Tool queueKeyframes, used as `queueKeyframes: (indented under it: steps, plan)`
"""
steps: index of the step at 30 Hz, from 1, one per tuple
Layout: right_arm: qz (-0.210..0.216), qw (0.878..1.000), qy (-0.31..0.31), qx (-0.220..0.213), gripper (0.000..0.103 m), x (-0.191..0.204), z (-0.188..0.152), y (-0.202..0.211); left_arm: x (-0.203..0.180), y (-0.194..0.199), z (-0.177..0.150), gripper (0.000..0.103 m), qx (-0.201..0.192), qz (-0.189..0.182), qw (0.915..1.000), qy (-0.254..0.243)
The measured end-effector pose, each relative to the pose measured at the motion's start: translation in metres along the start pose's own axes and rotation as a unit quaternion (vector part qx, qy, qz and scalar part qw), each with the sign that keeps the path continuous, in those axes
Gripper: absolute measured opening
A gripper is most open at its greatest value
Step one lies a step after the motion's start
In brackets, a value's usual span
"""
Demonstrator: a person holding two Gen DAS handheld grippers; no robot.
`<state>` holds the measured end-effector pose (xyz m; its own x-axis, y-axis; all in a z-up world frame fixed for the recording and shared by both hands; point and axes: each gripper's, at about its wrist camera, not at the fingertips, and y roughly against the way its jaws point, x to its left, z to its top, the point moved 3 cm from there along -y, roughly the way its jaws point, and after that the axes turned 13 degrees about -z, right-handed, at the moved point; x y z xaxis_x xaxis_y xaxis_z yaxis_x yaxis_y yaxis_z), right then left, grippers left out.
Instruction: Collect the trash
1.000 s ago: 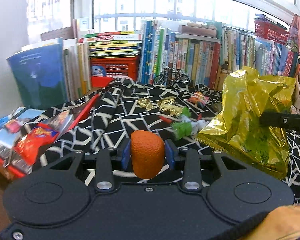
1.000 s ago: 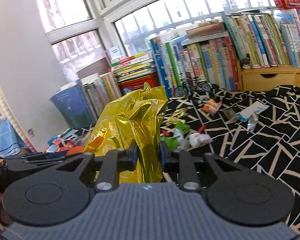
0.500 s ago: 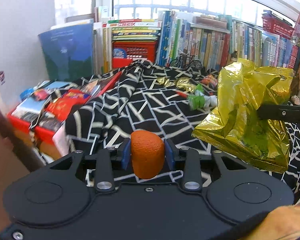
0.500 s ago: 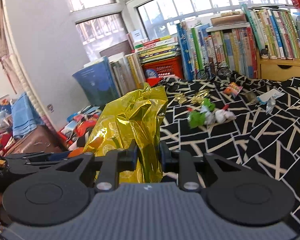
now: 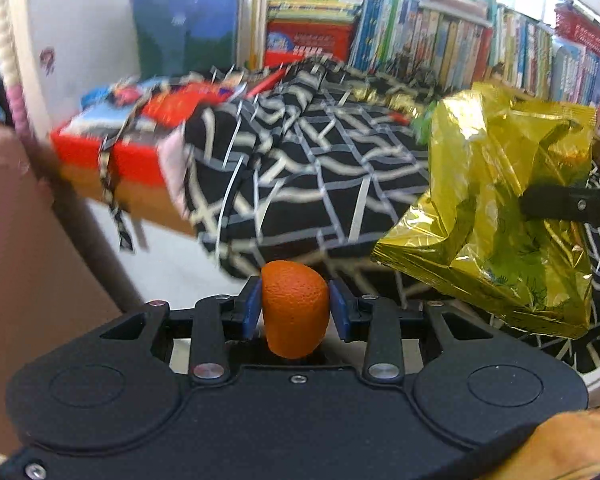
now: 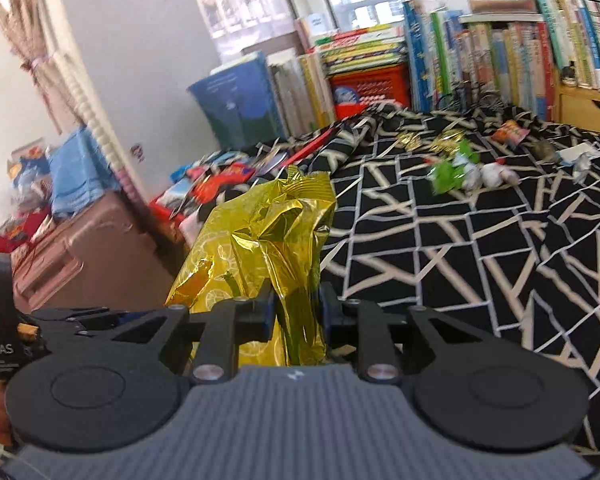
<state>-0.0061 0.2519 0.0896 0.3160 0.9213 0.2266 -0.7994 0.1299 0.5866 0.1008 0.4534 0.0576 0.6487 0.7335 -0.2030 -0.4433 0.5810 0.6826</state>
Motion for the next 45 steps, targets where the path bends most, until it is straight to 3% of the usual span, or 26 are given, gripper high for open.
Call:
queueKeyframes:
  steps: [7,14,17,23,35,45]
  plan:
    - [0.016,0.999,0.024,0.026,0.027,0.022,-0.017,-0.005,0.025,-0.014,-0.033,0.034,0.033,0.017,0.9989,0.026]
    - [0.007,0.998,0.030,0.045,0.027,0.023,-0.023,-0.011,0.035,-0.027,-0.038,0.035,0.044,0.016,0.9984,0.032]
    - [0.000,0.999,0.024,0.049,0.027,0.020,-0.023,-0.012,0.036,-0.031,-0.033,0.054,0.043,0.018,0.9981,0.039]
    - [-0.003,0.999,0.027,0.046,0.027,0.017,-0.020,-0.011,0.042,-0.028,-0.026,0.059,0.034,0.030,0.9982,0.039]
    - [0.011,0.998,0.028,0.058,0.027,0.025,-0.026,-0.015,0.054,-0.014,-0.028,0.061,0.032,0.061,0.9966,0.047]
    - [0.026,0.994,0.065,0.080,0.027,0.051,-0.034,-0.039,0.066,0.009,-0.031,0.061,0.019,0.086,0.9942,0.061]
